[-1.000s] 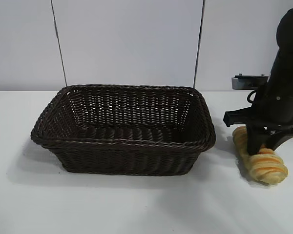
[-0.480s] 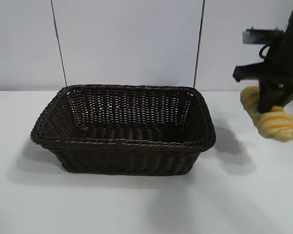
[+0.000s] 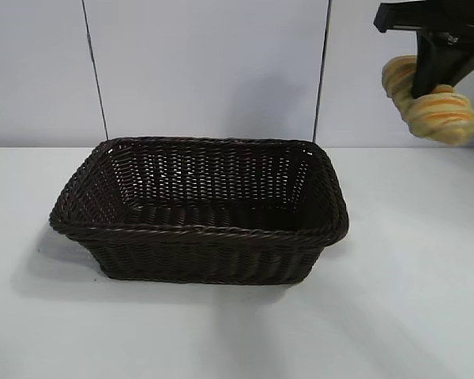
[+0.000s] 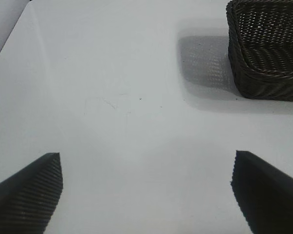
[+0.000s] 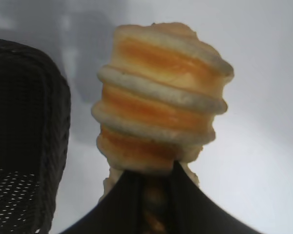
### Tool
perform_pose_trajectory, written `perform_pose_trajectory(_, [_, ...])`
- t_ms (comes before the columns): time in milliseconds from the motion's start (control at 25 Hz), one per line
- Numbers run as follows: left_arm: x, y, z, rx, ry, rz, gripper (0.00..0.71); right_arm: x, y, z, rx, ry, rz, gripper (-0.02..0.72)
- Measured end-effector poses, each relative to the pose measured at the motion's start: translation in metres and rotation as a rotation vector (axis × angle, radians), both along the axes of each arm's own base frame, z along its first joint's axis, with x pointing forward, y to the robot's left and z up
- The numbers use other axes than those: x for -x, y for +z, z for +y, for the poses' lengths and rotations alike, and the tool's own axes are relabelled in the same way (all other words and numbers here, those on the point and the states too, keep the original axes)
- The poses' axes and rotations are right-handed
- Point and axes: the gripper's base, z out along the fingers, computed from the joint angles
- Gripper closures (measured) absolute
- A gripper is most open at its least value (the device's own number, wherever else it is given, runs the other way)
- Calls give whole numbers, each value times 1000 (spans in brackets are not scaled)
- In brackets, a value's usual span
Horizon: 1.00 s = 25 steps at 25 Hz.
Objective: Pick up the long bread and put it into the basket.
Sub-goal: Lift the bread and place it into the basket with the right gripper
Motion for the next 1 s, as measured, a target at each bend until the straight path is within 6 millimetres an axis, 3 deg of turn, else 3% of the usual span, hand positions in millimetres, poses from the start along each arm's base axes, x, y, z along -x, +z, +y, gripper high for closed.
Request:
perform_pose_trajectory(120, [0,0,0,0,0,0,32,7,1,30,-2,119,-62,642])
perform_pose_trajectory(240, [0,0,0,0,0,0,32,9,-6,53,70,365,-143,642])
perform_pose_trajectory(400, [0,0,0,0,0,0,32,6,-30,75,228,759,-200,642])
perform_pose_trajectory(480, [0,0,0,0,0,0,32,1,-47,82,272,870,-198,642])
perform_pose_trajectory(800, [0,0,0,0,0,0,32,-18,-113,97,267,917,-137,642])
perform_pose_trajectory(1000, [0,0,0,0,0,0,32,-19,-133,104,267,931,-104,638])
